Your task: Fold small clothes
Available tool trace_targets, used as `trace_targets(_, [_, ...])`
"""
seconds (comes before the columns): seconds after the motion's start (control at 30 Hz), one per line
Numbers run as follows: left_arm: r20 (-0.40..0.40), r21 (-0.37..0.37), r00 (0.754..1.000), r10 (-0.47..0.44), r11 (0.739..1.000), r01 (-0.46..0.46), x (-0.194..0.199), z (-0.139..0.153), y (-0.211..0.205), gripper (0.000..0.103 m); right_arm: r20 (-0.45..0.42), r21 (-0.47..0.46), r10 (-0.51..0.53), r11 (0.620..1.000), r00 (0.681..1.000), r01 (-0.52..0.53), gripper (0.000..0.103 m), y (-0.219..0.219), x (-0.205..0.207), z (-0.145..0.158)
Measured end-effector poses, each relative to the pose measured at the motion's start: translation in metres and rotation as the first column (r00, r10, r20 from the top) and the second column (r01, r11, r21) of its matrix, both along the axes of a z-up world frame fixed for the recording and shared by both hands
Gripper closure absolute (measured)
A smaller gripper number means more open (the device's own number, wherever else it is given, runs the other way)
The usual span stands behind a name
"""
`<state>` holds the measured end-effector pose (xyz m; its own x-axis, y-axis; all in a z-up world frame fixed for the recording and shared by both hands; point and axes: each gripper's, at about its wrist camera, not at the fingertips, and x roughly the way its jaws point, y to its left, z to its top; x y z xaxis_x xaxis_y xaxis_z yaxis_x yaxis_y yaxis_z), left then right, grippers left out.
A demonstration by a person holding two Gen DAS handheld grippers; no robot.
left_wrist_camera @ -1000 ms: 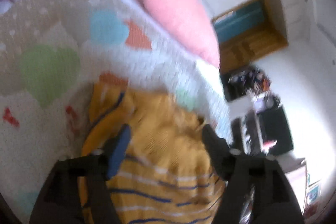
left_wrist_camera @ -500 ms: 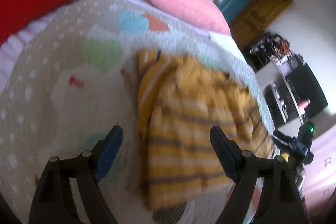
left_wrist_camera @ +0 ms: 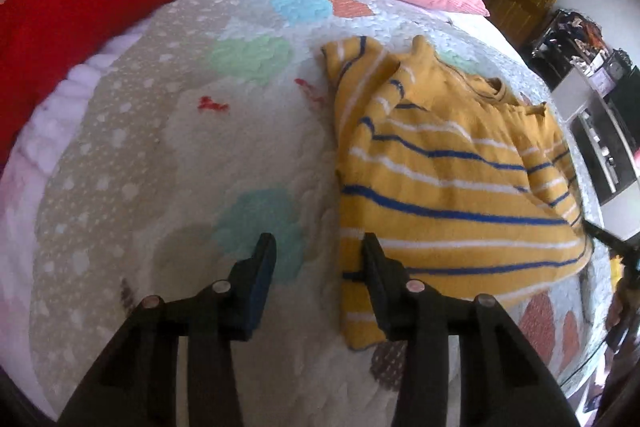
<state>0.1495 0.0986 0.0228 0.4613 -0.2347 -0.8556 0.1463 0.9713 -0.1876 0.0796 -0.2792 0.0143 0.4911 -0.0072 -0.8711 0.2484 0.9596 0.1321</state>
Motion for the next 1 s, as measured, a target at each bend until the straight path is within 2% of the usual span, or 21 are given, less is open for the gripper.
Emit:
trace_targets(0.1, [0.047, -0.023, 0.999, 0.02, 1.0, -0.019, -0.021, 0.013, 0.008, 0.059, 0.047, 0.011, -0.014, 1.0, 0.999, 0.013, 0.072, -0.002, -0.011, 0.015])
trace_targets(0.13, [0.064, -0.024, 0.998, 0.025, 0.999, -0.024, -0.025, 0.017, 0.009, 0.058, 0.067, 0.011, -0.015, 1.0, 0.998, 0.014, 0.072, 0.0, -0.014, 0.021])
trace_targets(0.2, [0.12, -0.037, 0.992, 0.041, 0.999, -0.037, -0.041, 0.032, 0.008, 0.048, 0.118, 0.008, 0.003, 1.0, 0.993, -0.004, 0.072, 0.005, -0.021, 0.037])
trace_targets(0.27, [0.166, -0.081, 0.983, 0.071, 0.995, -0.058, -0.051, 0.042, 0.004, 0.03, 0.171, 0.018, 0.032, 0.999, 0.985, -0.036, 0.072, 0.018, -0.02, 0.053])
trace_targets(0.33, [0.196, -0.124, 0.975, 0.104, 0.989, -0.08, -0.058, 0.045, -0.002, 0.024, 0.208, 0.04, 0.064, 0.996, 0.976, -0.074, 0.072, 0.031, -0.019, 0.063])
trace_targets(0.4, [0.213, -0.155, 0.967, 0.138, 0.982, -0.106, -0.062, 0.039, -0.01, 0.023, 0.22, 0.062, 0.105, 0.991, 0.97, -0.121, 0.072, 0.05, -0.011, 0.067])
trace_targets(0.47, [0.224, -0.179, 0.964, 0.145, 0.978, -0.106, -0.062, 0.025, -0.023, 0.023, 0.211, 0.068, 0.147, 0.984, 0.966, -0.164, 0.072, 0.072, 0.003, 0.064])
trace_targets(0.53, [0.237, -0.172, 0.962, 0.137, 0.98, -0.098, -0.059, 0.01, -0.036, 0.023, 0.197, 0.063, 0.185, 0.978, 0.963, -0.2, 0.072, 0.095, 0.018, 0.058])
trace_targets(0.6, [0.277, -0.109, 0.954, 0.114, 0.99, -0.086, -0.059, -0.008, -0.052, 0.023, 0.184, 0.053, 0.223, 0.97, 0.957, -0.236, 0.072, 0.12, 0.038, 0.05])
trace_targets(0.67, [0.295, -0.088, 0.951, 0.096, 0.993, -0.073, -0.062, -0.017, -0.057, 0.023, 0.158, 0.02, 0.249, 0.967, 0.955, -0.256, 0.072, 0.14, 0.065, 0.039])
trace_targets(0.73, [0.314, -0.151, 0.943, 0.105, 0.987, -0.06, -0.065, -0.016, -0.048, 0.022, 0.117, -0.004, 0.262, 0.965, 0.958, -0.264, 0.072, 0.155, 0.097, 0.026])
trace_targets(0.77, [0.311, -0.182, 0.944, 0.114, 0.982, -0.058, -0.065, -0.017, -0.043, 0.016, 0.087, -0.02, 0.263, 0.965, 0.961, -0.262, 0.072, 0.16, 0.114, 0.019])
trace_targets(0.83, [0.268, -0.251, 0.953, 0.139, 0.965, -0.07, -0.058, -0.025, -0.032, 0.016, 0.001, -0.052, 0.25, 0.967, 0.968, -0.249, 0.071, 0.167, 0.149, 0.001])
trace_targets(0.9, [0.225, -0.338, 0.962, 0.157, 0.938, -0.074, -0.054, -0.032, -0.019, 0.016, -0.041, -0.05, 0.202, 0.978, 0.979, -0.204, 0.065, 0.166, 0.18, -0.014])
trace_targets(0.93, [0.231, -0.36, 0.96, 0.16, 0.931, -0.069, -0.056, -0.031, -0.016, 0.016, -0.048, -0.059, 0.185, 0.98, 0.982, -0.187, 0.059, 0.166, 0.19, -0.015])
trace_targets(1.0, [0.237, -0.363, 0.96, 0.149, 0.93, -0.055, -0.058, -0.03, -0.016, 0.016, -0.073, -0.113, 0.155, 0.98, 0.985, -0.163, 0.057, 0.174, 0.205, -0.01])
